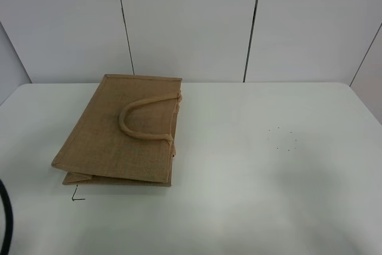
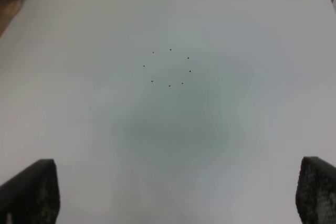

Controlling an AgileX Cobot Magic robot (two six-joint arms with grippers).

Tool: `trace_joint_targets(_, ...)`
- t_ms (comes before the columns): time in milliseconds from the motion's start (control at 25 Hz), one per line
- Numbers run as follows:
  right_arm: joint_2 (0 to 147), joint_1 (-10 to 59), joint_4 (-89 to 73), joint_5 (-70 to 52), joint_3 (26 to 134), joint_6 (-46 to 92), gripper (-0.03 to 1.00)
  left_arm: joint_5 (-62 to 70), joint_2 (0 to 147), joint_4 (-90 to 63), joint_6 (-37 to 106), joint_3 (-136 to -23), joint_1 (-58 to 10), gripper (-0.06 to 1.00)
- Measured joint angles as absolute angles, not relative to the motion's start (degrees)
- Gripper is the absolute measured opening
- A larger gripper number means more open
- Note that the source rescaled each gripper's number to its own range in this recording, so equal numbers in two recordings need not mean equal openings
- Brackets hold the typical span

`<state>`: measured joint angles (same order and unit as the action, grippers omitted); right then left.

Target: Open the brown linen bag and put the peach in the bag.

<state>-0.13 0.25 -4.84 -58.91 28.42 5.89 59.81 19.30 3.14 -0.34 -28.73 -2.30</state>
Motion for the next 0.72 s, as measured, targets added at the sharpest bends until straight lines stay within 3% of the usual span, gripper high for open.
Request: trace_joint_targets(720, -0.13, 0.25, -4.84, -58.91, 28.42, 5.89, 1.00, 59.90, -0.12, 2.89, -0.34, -28.73, -2.30, 0.91)
